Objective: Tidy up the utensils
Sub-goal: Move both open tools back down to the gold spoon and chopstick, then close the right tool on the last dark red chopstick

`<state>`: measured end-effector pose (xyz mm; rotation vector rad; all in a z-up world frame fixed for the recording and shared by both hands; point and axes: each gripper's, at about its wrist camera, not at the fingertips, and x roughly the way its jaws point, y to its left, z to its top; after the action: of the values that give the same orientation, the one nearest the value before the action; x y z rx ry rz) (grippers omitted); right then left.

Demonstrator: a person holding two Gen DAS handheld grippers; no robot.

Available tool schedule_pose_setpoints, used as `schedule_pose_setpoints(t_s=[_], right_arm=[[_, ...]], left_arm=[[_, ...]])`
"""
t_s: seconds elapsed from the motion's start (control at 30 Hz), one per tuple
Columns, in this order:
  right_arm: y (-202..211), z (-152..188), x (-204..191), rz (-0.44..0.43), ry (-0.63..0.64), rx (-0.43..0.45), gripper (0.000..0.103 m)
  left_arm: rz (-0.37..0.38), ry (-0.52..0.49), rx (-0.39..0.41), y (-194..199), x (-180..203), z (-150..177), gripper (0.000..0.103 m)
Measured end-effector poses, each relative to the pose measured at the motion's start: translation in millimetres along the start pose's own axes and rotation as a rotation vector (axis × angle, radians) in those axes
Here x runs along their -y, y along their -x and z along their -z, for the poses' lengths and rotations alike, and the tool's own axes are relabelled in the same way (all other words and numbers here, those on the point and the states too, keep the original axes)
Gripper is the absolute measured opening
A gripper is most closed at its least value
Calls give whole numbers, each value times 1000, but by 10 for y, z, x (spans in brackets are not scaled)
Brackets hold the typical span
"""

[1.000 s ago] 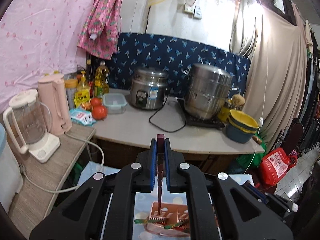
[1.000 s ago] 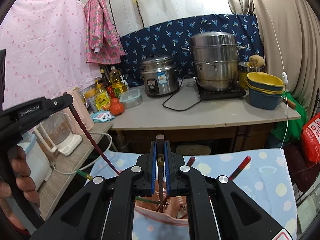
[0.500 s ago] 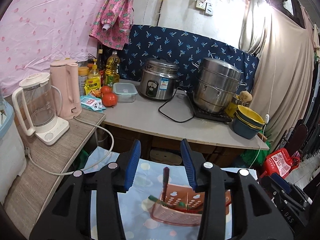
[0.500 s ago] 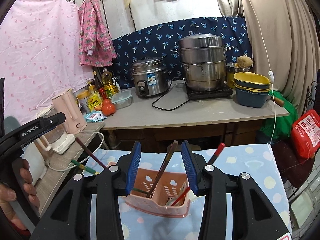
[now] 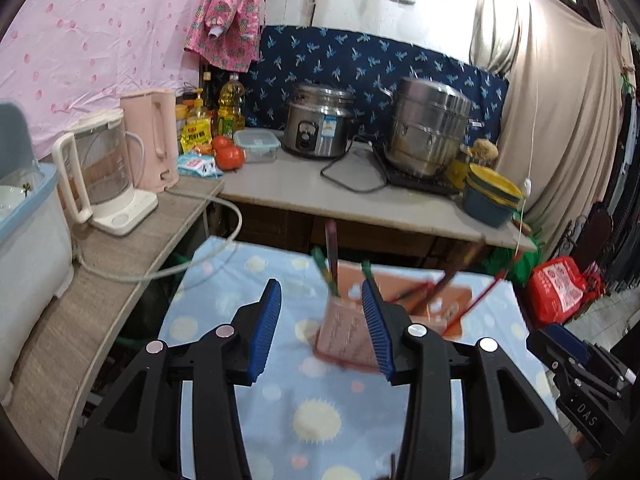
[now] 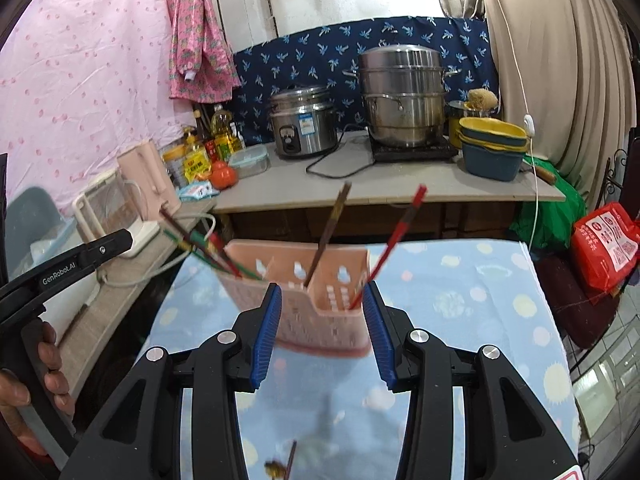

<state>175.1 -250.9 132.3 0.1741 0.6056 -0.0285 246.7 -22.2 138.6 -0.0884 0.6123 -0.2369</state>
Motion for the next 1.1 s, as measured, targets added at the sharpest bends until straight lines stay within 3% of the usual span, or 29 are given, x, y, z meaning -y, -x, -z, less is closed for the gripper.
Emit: schedule_pose_setpoints(t_s=[0.37,0.63,0.9,1.0,1.1], right_arm=[[338,1280,-108,0,39,-187,42],[472,2146,-231,-36,51,-345,42],[546,2564,-443,-79,85,-421,41],[576,2622,-507,-93,108,-427,38],[574,2677,-568,-102,128,-438,28]], left_arm=[[3,26,-201,152,-40,1255,40],[-11,27,-328,252,-78,1987,40],[-37,19,-386,415,-129,2457,40],[-45,27,-400,452,-172,2536,40],[-50,30,-407,493,-205,2609,40]])
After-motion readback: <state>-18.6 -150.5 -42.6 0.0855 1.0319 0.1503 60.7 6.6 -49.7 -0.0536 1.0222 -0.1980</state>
